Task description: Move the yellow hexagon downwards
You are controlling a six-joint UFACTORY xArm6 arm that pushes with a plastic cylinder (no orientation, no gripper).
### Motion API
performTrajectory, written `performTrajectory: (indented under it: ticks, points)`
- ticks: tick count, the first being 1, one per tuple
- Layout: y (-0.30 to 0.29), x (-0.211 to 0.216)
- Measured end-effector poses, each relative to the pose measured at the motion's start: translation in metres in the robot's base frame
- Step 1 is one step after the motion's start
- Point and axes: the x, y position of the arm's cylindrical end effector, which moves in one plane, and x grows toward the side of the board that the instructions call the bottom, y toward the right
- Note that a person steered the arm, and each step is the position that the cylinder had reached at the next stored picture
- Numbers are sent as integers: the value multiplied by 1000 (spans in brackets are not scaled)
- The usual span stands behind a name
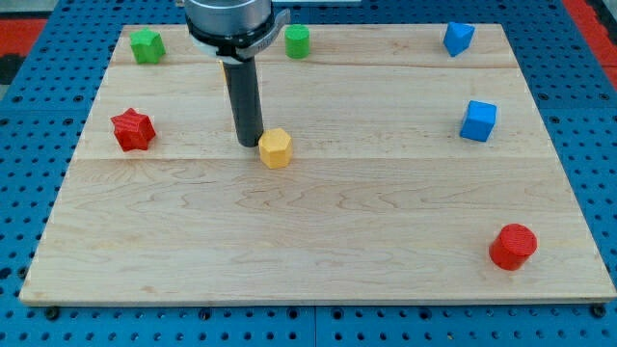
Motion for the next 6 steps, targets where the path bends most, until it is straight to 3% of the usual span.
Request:
performTrajectory:
  ticks: [6]
  points:
    - [30,-19]
